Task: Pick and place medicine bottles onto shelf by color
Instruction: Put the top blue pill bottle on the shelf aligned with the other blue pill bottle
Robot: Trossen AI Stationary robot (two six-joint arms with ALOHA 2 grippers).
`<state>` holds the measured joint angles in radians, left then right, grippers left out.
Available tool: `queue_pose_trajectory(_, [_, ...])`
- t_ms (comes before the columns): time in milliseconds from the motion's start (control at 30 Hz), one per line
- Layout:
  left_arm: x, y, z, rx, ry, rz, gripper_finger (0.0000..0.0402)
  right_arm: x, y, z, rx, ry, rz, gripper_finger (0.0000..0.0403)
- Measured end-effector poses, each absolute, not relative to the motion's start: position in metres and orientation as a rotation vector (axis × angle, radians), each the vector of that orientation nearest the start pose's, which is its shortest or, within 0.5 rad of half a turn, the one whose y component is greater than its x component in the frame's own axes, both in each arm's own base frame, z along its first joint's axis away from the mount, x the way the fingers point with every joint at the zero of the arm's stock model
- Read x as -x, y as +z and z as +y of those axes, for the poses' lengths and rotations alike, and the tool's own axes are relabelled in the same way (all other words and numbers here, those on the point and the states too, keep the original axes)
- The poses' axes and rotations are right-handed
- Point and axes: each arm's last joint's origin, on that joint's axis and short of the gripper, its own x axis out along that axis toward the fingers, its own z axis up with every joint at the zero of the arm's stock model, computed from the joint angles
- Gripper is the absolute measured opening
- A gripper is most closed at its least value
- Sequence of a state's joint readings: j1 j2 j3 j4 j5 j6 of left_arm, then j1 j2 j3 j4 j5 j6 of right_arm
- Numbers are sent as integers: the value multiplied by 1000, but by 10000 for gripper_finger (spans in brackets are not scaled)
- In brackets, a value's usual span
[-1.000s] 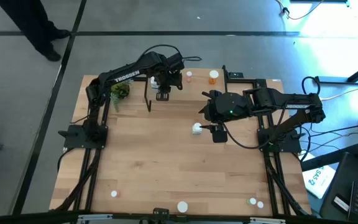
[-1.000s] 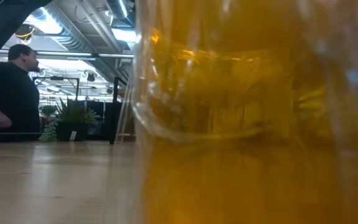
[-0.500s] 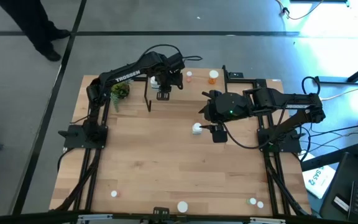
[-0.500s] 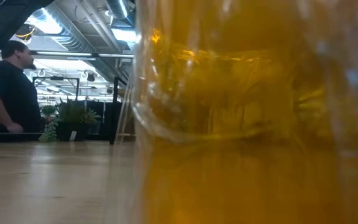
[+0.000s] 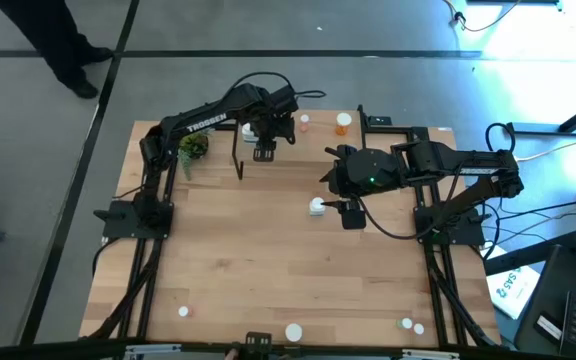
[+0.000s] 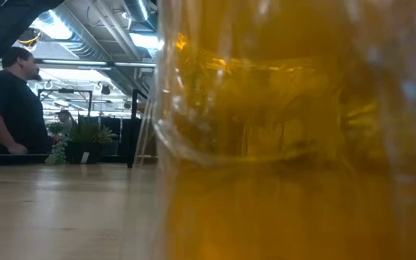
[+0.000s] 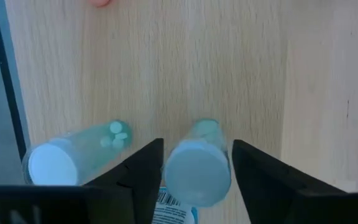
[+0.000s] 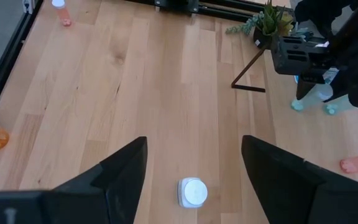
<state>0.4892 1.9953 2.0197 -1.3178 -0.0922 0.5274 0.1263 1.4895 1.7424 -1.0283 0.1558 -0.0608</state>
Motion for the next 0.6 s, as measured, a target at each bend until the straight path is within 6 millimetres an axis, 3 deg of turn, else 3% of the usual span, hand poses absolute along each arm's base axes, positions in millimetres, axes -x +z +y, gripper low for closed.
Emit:
queue_pose_trajectory(333, [-350,323,187,-207,168,1350,237,-288,419,32,167,-5,769,264])
queue_pose_trajectory(600, [-349,325,186,-213,166,1349,247,-288,419,32,167,-5,769,264])
